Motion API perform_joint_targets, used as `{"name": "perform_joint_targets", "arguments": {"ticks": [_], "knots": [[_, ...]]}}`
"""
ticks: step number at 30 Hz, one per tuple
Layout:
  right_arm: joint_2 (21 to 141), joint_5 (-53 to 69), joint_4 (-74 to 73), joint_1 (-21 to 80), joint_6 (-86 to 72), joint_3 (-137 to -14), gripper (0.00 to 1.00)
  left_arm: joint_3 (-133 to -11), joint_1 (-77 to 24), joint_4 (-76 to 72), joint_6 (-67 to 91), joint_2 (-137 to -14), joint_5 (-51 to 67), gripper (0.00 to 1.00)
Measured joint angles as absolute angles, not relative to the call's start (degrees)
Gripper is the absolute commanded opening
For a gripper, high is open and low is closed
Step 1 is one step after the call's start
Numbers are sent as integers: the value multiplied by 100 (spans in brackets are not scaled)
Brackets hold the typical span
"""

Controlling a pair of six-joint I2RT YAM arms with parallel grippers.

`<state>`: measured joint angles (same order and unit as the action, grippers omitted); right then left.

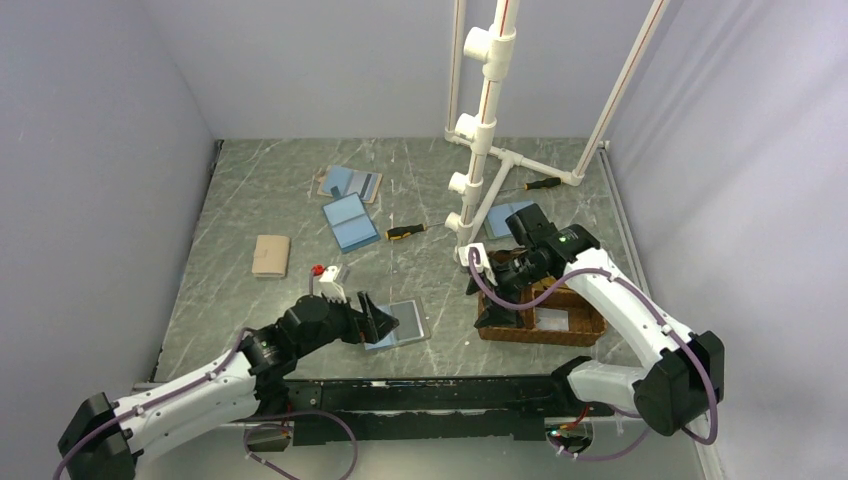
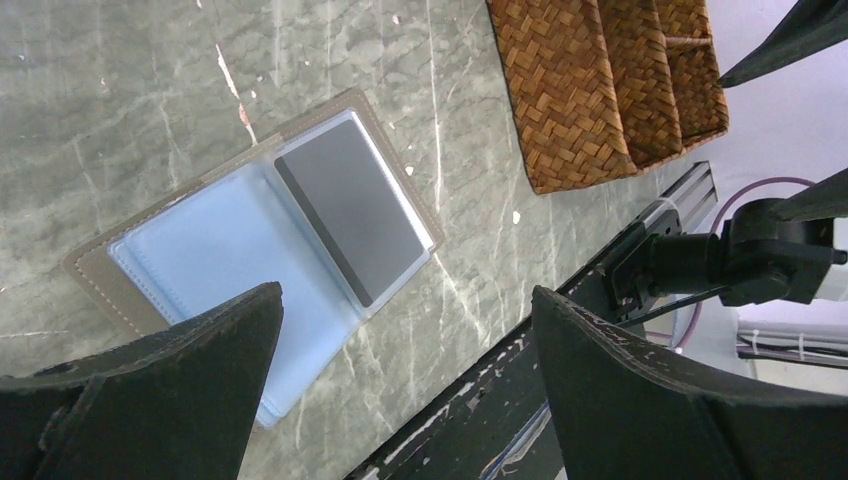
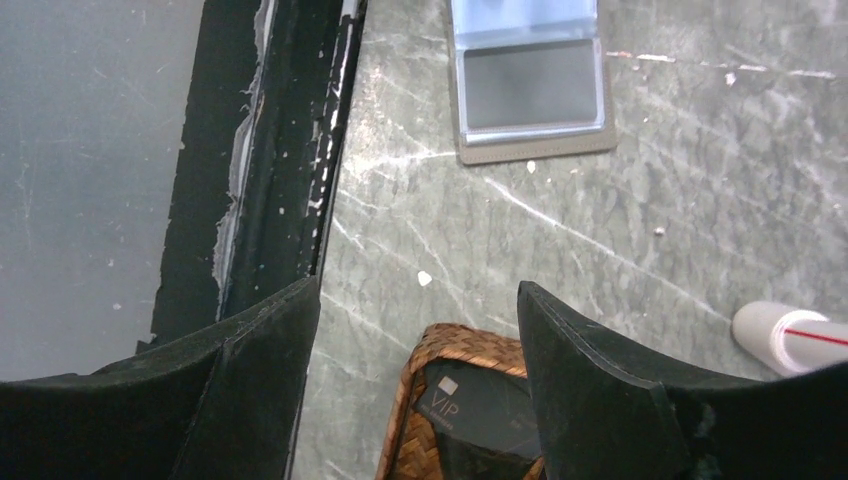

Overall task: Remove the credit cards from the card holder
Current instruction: Remove the credit card from the card holder.

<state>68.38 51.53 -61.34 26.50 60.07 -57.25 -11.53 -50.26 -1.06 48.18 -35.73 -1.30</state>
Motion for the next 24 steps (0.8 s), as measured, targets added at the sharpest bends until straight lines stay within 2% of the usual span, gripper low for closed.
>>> {"name": "perform_joint_targets", "arguments": {"ticks": [24], "knots": [[6624, 4974, -5336, 2541, 5830, -5315, 75, -1498, -5022, 207, 5625, -4060, -438, 99]]}}
